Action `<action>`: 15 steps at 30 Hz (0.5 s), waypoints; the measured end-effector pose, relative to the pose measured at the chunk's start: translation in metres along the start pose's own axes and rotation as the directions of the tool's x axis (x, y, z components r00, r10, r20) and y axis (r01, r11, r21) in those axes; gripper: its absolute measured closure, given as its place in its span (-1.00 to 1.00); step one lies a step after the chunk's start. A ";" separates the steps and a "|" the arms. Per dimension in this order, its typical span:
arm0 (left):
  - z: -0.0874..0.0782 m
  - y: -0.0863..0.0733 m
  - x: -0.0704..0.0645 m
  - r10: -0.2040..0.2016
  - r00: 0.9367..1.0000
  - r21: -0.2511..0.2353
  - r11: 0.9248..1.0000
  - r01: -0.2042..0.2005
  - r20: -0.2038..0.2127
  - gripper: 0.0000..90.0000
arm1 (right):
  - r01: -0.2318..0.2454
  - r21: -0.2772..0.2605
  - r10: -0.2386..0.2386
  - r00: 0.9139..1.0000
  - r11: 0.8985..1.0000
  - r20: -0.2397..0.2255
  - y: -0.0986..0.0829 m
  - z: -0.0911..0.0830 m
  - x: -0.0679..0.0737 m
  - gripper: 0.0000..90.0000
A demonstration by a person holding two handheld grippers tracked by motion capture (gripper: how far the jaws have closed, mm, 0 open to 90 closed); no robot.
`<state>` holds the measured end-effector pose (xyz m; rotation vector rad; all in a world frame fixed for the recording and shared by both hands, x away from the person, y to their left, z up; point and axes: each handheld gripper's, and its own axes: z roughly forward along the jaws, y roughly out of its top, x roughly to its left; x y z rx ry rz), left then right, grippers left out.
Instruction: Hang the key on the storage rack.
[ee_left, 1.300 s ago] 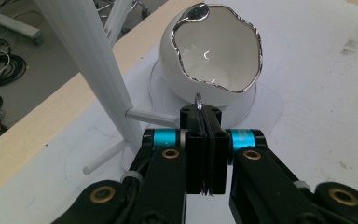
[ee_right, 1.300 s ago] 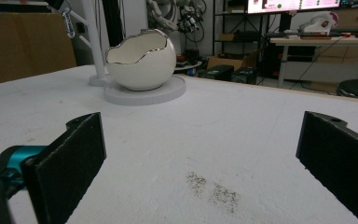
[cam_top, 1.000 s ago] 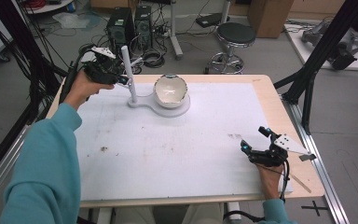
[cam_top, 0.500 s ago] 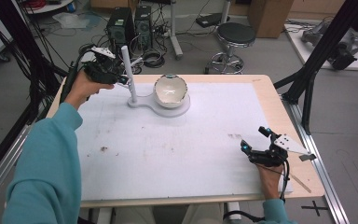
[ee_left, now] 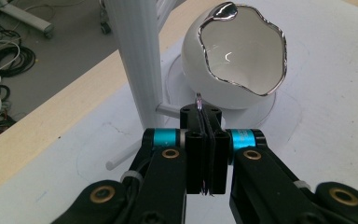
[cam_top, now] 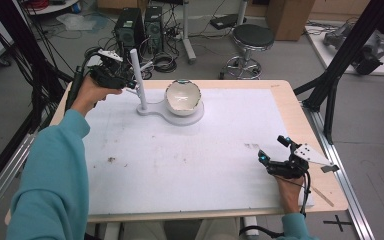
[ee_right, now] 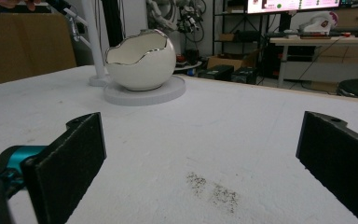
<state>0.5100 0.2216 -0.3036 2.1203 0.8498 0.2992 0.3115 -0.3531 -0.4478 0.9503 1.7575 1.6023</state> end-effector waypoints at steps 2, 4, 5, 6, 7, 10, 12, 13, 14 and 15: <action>0.001 -0.001 0.001 -0.005 1.000 0.000 1.000 0.005 -0.003 0.96 | 0.003 -0.002 -0.003 1.000 1.000 0.000 0.000 0.000 0.000 -0.99; 0.003 -0.001 0.002 -0.004 1.000 0.008 1.000 0.004 -0.007 0.95 | -0.001 0.000 0.001 1.000 1.000 -0.001 0.000 0.000 0.000 -0.99; 0.004 -0.002 0.002 -0.001 1.000 0.004 1.000 0.001 -0.014 0.94 | 0.003 -0.002 -0.003 1.000 1.000 0.000 0.000 0.000 0.000 -0.99; 0.004 -0.003 0.002 0.002 1.000 -0.012 1.000 -0.002 -0.022 0.88 | 0.003 -0.003 -0.003 1.000 1.000 0.001 0.000 0.000 0.000 -0.99; 0.004 -0.004 0.003 0.008 1.000 -0.038 0.999 -0.009 -0.024 0.79 | 0.002 -0.003 -0.002 1.000 1.000 0.001 0.000 0.000 0.000 -0.99; 0.003 -0.008 0.005 0.019 0.999 -0.055 0.998 -0.021 -0.041 0.52 | 0.002 -0.003 -0.002 1.000 1.000 0.001 0.000 0.000 0.000 -0.99; 0.001 -0.010 0.007 0.005 0.999 -0.057 0.998 -0.008 -0.047 0.30 | 0.001 -0.002 -0.001 1.000 1.000 0.000 0.000 0.000 0.000 -0.99; -0.002 -0.011 0.008 0.001 0.999 -0.057 0.998 -0.003 -0.048 0.17 | -0.003 -0.001 0.003 1.000 1.000 0.000 0.000 0.000 0.001 -0.99; -0.004 -0.011 0.008 -0.011 0.998 -0.068 0.998 0.008 -0.055 0.05 | -0.004 -0.001 0.004 1.000 1.000 0.000 0.000 0.000 0.001 -0.99; -0.007 -0.011 0.008 -0.010 0.998 -0.088 0.996 0.005 -0.057 -0.05 | -0.004 -0.001 0.004 1.000 1.000 0.000 0.000 0.000 0.001 -0.99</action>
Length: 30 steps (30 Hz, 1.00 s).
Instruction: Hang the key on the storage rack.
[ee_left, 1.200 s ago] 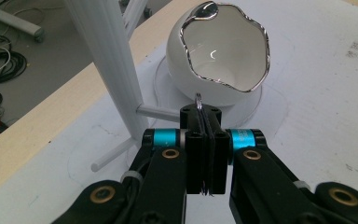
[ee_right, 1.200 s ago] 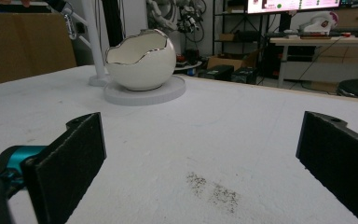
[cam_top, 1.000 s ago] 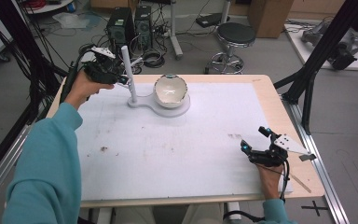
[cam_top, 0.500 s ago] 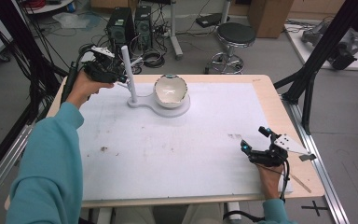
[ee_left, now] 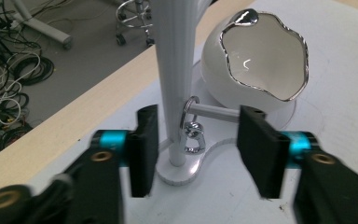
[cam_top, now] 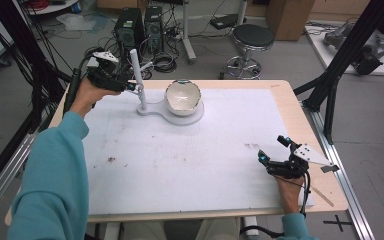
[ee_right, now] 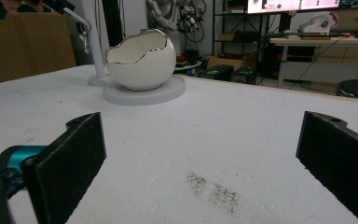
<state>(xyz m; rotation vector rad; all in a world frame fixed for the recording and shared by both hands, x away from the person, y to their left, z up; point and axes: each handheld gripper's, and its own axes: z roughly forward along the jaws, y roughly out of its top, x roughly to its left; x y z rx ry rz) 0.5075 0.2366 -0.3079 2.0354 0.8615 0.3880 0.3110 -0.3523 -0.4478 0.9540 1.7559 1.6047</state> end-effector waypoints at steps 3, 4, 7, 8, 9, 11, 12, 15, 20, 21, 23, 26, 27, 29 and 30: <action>-0.013 -0.004 -0.009 0.014 1.000 -0.101 0.995 -0.014 -0.002 -0.41 | 0.000 0.006 0.000 1.000 1.000 0.002 0.000 0.000 0.000 -0.99; -0.018 -0.005 -0.012 0.035 0.999 -0.123 0.992 -0.035 0.001 -0.41 | 0.001 0.005 -0.001 1.000 1.000 0.002 0.000 0.000 0.000 -0.99; -0.031 -0.014 -0.025 0.061 0.998 -0.176 0.983 -0.057 0.017 -0.62 | 0.005 0.002 -0.005 1.000 1.000 0.002 0.000 0.000 0.000 -0.99; -0.035 -0.017 -0.029 0.072 0.997 -0.194 0.979 -0.067 0.014 -0.64 | 0.002 0.003 -0.002 1.000 1.000 0.003 0.000 0.000 0.001 -0.99; -0.041 -0.022 -0.035 0.101 0.995 -0.210 0.973 -0.098 0.002 -0.74 | 0.001 0.003 -0.001 1.000 1.000 0.004 0.000 0.000 0.001 -0.99; -0.050 -0.030 -0.044 0.139 0.990 -0.228 0.963 -0.141 -0.023 -0.80 | 0.001 -0.002 -0.001 1.000 1.000 0.004 0.000 0.000 0.000 -0.99; -0.054 -0.035 -0.047 0.140 0.990 -0.248 0.959 -0.140 -0.018 -0.81 | -0.001 -0.001 0.001 1.000 1.000 0.004 0.000 0.000 0.000 -0.99; -0.065 -0.048 -0.055 0.142 0.990 -0.293 0.946 -0.142 -0.022 -0.96 | 0.000 -0.001 0.000 1.000 1.000 0.006 0.000 0.000 0.000 -0.99; -0.078 -0.070 -0.066 0.138 0.990 -0.354 0.925 -0.137 -0.023 -0.96 | 0.000 0.001 0.000 1.000 1.000 0.004 0.000 0.000 -0.001 -0.99; -0.080 -0.075 -0.069 0.131 0.991 -0.366 0.922 -0.127 -0.013 -0.96 | -0.002 0.002 0.002 1.000 1.000 0.004 0.000 0.000 -0.001 -0.99; -0.082 -0.087 -0.075 0.115 0.993 -0.396 0.912 -0.107 -0.004 -0.96 | 0.004 -0.001 -0.004 1.000 1.000 0.002 0.000 0.000 -0.001 -0.99; -0.084 -0.110 -0.084 0.106 0.994 -0.435 0.895 -0.097 -0.003 -0.96 | 0.004 0.000 -0.004 1.000 1.000 0.005 0.000 0.000 0.000 -0.99; -0.084 -0.119 -0.086 0.105 0.994 -0.452 0.887 -0.092 0.004 -0.96 | 0.002 0.004 -0.002 1.000 1.000 0.005 0.000 0.000 0.000 -0.99; -0.085 -0.137 -0.091 0.093 0.996 -0.475 0.876 -0.083 -0.002 -0.96 | 0.005 -0.001 -0.005 1.000 1.000 0.001 0.000 0.000 -0.001 -0.99; -0.086 -0.145 -0.093 0.089 0.996 -0.482 0.873 -0.078 -0.001 -0.96 | -0.002 0.002 0.002 1.000 1.000 0.001 0.000 0.000 -0.001 -0.99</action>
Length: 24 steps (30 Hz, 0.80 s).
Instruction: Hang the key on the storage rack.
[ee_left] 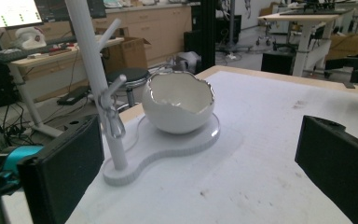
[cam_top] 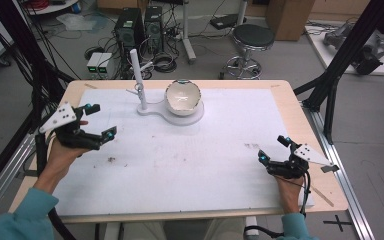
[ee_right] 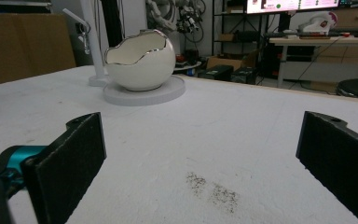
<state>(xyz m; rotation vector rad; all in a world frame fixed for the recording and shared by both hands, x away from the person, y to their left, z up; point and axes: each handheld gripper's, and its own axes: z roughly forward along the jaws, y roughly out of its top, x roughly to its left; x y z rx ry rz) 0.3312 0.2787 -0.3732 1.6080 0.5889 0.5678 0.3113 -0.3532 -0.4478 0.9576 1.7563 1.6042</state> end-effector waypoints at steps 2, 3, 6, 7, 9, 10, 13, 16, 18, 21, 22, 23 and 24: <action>-0.008 -0.012 -0.006 -0.006 1.000 -0.007 1.000 0.006 -0.014 -0.96 | 0.002 -0.002 -0.002 1.000 1.000 0.001 0.000 0.000 0.001 -0.99; -0.013 -0.019 -0.009 -0.003 1.000 -0.016 1.000 0.003 -0.030 -0.96 | 0.005 -0.001 -0.005 1.000 1.000 0.004 0.000 0.000 0.001 -0.99; -0.024 -0.036 -0.018 -0.017 0.997 -0.034 0.999 0.014 -0.076 -0.96 | 0.003 0.000 -0.003 1.000 1.000 0.004 0.000 0.000 0.000 -0.99; -0.027 -0.042 -0.020 -0.026 0.997 -0.052 0.998 0.022 -0.077 -0.96 | 0.001 -0.003 -0.001 1.000 1.000 0.001 0.000 0.000 0.001 -0.99; -0.032 -0.053 -0.025 -0.037 0.995 -0.076 0.997 0.030 -0.094 -0.96 | 0.001 -0.002 -0.001 1.000 1.000 0.004 0.000 0.000 0.001 -0.99; -0.033 -0.059 -0.027 -0.038 0.994 -0.076 0.997 0.031 -0.103 -0.96 | 0.001 -0.003 -0.001 1.000 1.000 0.002 0.000 0.000 0.001 -0.99; -0.037 -0.074 -0.032 -0.061 0.992 -0.089 0.995 0.051 -0.114 -0.96 | 0.002 -0.004 -0.002 1.000 1.000 0.003 0.000 0.000 0.001 -0.99; -0.040 -0.083 -0.036 -0.080 0.988 -0.109 0.992 0.066 -0.133 -0.96 | 0.001 -0.004 -0.001 1.000 1.000 0.005 0.000 0.000 0.001 -0.99; -0.041 -0.091 -0.039 -0.091 0.986 -0.104 0.992 0.077 -0.137 -0.96 | 0.001 -0.004 -0.001 1.000 1.000 0.004 0.000 0.000 0.001 -0.99; -0.043 -0.094 -0.044 -0.070 0.984 -0.130 0.990 0.048 -0.166 -0.95 | 0.001 -0.004 -0.001 1.000 1.000 0.005 0.000 0.000 0.001 -0.99; -0.044 -0.094 -0.044 -0.076 0.983 -0.138 0.989 0.053 -0.167 -0.95 | 0.001 -0.005 -0.001 1.000 1.000 0.005 0.000 0.000 0.001 -0.99; -0.044 -0.095 -0.043 -0.081 0.982 -0.143 0.988 0.056 -0.172 -0.95 | 0.003 -0.007 -0.003 1.000 1.000 0.004 0.000 0.000 0.001 -0.99; -0.044 -0.095 -0.043 -0.090 0.982 -0.147 0.987 0.065 -0.169 -0.95 | 0.004 -0.006 -0.004 1.000 1.000 0.007 0.000 0.000 0.001 -0.99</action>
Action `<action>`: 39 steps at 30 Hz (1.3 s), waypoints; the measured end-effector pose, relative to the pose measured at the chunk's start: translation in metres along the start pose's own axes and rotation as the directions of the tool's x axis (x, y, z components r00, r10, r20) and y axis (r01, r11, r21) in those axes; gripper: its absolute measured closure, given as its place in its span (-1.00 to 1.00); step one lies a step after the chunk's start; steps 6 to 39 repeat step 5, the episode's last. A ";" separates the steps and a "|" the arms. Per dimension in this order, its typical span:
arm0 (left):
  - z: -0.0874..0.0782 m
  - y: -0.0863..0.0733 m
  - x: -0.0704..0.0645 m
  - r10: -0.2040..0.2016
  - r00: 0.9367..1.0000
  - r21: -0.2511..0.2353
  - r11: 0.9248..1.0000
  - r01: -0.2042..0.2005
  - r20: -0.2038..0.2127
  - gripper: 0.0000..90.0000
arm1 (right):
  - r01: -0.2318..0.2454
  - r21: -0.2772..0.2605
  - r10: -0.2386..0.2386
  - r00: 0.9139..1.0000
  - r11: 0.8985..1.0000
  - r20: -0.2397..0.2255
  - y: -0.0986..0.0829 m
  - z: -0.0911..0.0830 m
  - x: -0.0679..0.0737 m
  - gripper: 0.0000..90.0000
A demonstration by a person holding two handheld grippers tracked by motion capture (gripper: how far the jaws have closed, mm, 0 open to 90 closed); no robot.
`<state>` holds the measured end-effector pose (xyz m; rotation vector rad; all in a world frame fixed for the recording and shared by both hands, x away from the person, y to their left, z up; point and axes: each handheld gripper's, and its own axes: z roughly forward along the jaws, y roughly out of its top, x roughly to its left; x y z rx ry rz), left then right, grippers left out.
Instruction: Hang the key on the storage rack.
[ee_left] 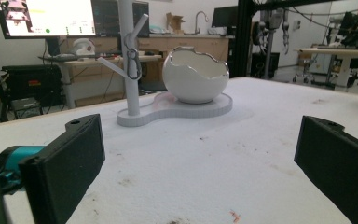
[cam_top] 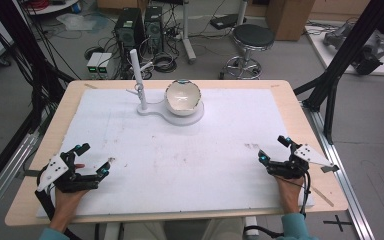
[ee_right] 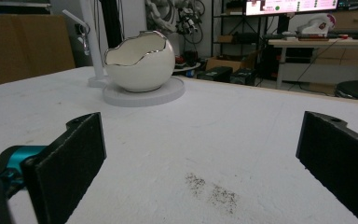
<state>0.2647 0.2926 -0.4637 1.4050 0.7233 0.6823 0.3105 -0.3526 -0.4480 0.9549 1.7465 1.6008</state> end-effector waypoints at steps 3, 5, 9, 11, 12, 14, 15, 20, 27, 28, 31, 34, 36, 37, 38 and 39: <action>0.000 0.000 0.000 0.014 1.000 0.004 1.000 -0.014 -0.002 -0.95 | 0.002 -0.002 -0.002 1.000 1.000 -0.002 0.000 0.000 0.000 -0.99; 0.000 0.000 -0.001 0.011 1.000 -0.003 1.000 -0.011 -0.006 -0.95 | 0.006 -0.001 -0.006 1.000 1.000 -0.001 0.000 0.000 0.001 -0.99; 0.000 0.000 -0.001 0.011 1.000 -0.003 1.000 -0.011 -0.006 -0.95 | 0.006 -0.001 -0.006 1.000 1.000 -0.001 0.000 0.000 0.001 -0.99; 0.000 0.000 -0.001 0.011 1.000 -0.003 1.000 -0.011 -0.006 -0.95 | 0.006 -0.001 -0.006 1.000 1.000 -0.001 0.000 0.000 0.001 -0.99; 0.000 0.000 -0.001 0.011 1.000 -0.003 1.000 -0.011 -0.006 -0.95 | 0.006 -0.001 -0.006 1.000 1.000 -0.001 0.000 0.000 0.001 -0.99; 0.000 0.000 -0.001 0.011 1.000 -0.003 1.000 -0.011 -0.006 -0.95 | 0.006 -0.001 -0.006 1.000 1.000 -0.001 0.000 0.000 0.001 -0.99; 0.000 0.000 -0.001 0.011 1.000 -0.003 1.000 -0.011 -0.006 -0.95 | 0.006 -0.001 -0.006 1.000 1.000 -0.001 0.000 0.000 0.001 -0.99; 0.000 0.000 -0.001 0.011 1.000 -0.003 1.000 -0.011 -0.006 -0.95 | 0.006 -0.001 -0.006 1.000 1.000 -0.001 0.000 0.000 0.001 -0.99; 0.000 0.000 -0.001 0.011 1.000 -0.003 1.000 -0.011 -0.006 -0.95 | 0.006 -0.001 -0.006 1.000 1.000 -0.001 0.000 0.000 0.001 -0.99; 0.000 0.000 -0.001 0.011 1.000 -0.003 1.000 -0.011 -0.006 -0.95 | 0.006 -0.001 -0.006 1.000 1.000 -0.001 0.000 0.000 0.001 -0.99; 0.000 0.000 -0.001 0.011 1.000 -0.003 1.000 -0.011 -0.006 -0.95 | 0.006 -0.001 -0.006 1.000 1.000 -0.001 0.000 0.000 0.001 -0.99; 0.000 0.000 -0.001 0.011 1.000 -0.003 1.000 -0.011 -0.006 -0.95 | 0.006 -0.001 -0.006 1.000 1.000 -0.001 0.000 0.000 0.001 -0.99; 0.000 0.000 -0.001 0.011 1.000 -0.003 1.000 -0.011 -0.006 -0.95 | 0.006 -0.001 -0.006 1.000 1.000 -0.001 0.000 0.000 0.001 -0.99; 0.000 0.000 -0.001 0.011 1.000 -0.003 1.000 -0.011 -0.006 -0.95 | 0.006 -0.001 -0.006 1.000 1.000 -0.001 0.000 0.000 0.001 -0.99; 0.000 0.000 -0.001 0.011 1.000 -0.003 1.000 -0.011 -0.006 -0.95 | 0.006 -0.001 -0.006 1.000 1.000 -0.001 0.000 0.000 0.001 -0.99; 0.000 0.000 -0.001 0.011 1.000 -0.003 1.000 -0.011 -0.006 -0.95 | 0.006 -0.001 -0.006 1.000 1.000 -0.001 0.000 0.000 0.001 -0.99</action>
